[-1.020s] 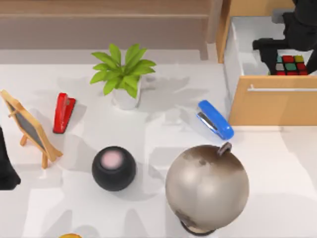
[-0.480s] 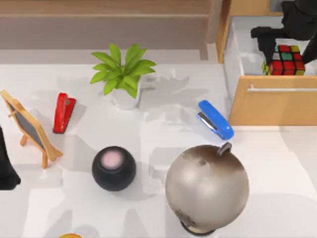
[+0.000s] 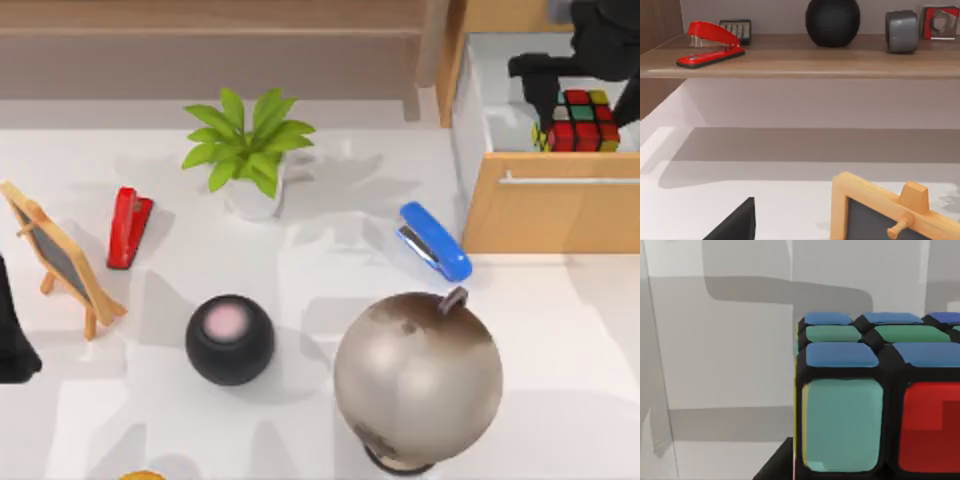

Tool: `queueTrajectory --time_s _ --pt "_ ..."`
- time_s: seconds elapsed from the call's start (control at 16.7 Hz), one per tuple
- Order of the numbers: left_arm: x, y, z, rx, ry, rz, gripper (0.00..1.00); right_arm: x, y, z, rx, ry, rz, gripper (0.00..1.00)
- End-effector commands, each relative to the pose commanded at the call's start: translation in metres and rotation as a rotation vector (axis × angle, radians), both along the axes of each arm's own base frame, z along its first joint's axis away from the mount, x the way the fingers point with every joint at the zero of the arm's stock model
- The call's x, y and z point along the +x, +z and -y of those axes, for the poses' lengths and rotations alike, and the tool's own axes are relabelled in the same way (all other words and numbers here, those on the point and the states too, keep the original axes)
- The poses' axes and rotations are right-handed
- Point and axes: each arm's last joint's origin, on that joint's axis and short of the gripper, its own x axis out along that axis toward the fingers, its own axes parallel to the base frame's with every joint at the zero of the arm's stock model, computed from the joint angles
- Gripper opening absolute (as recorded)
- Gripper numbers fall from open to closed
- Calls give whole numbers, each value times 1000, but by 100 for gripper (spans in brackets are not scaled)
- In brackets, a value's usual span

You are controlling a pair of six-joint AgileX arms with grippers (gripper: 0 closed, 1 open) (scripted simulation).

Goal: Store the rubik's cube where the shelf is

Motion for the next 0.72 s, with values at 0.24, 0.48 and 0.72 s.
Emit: queueTrajectory --time_s 0.24,0.48,0.72 --pt "0 0 0 0 0 0 100 -22 37 -20 -51 38 88 0" --pt "0 0 0 0 0 0 100 -56 80 -70 -84 139 284 0" --pt "0 0 0 0 0 0 100 -93 95 -134 -79 270 506 0"
